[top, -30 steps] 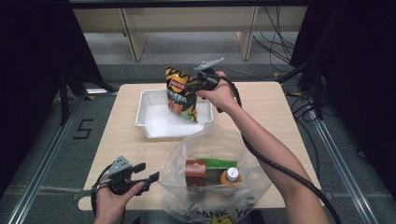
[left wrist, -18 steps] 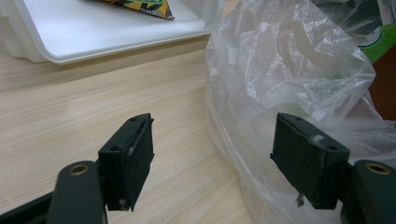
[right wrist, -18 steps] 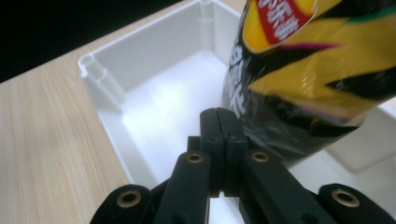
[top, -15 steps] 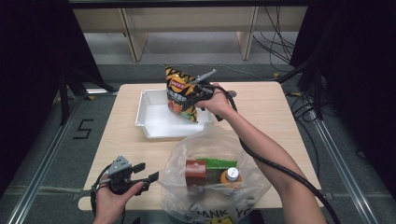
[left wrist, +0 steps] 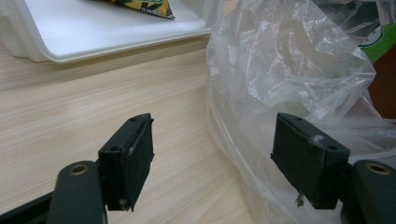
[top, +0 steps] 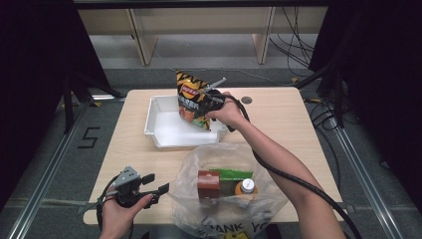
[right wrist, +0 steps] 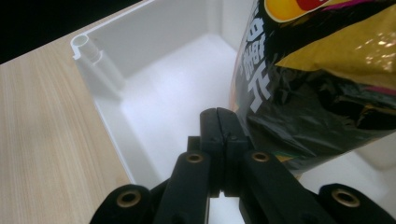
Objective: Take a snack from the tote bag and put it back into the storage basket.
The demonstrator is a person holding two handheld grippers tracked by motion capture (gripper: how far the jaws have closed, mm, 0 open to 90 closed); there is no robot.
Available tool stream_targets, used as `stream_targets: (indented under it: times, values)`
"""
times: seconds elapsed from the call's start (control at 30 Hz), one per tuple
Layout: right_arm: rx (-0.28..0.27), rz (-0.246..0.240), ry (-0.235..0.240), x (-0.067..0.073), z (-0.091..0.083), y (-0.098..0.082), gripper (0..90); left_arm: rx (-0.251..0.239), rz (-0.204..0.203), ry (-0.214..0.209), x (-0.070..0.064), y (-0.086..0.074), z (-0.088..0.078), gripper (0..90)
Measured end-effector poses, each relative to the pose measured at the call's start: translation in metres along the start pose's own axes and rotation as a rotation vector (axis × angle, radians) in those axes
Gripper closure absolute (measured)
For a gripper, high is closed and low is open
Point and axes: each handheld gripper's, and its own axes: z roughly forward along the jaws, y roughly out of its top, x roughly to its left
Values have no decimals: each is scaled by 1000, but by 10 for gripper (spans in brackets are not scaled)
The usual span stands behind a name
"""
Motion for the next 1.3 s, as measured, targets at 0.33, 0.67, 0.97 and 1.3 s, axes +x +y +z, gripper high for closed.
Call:
stream_targets:
  times: [0.33,0.67,0.97,1.3]
  values:
    - [-105,-10,-19,7,-35,10,839,-74,-38,-7,11,19,-3,323]
    - [-288,-6,-80,32,-115,-2,654,-105,58,10,31,85,38,645]
    - [-388,8,-148,40,-172,-52,636,-10,64,29,61,127,114,879]
    - [-415,-3,-188,50,-203,-99,572,177,89,29,74,140,188,895]
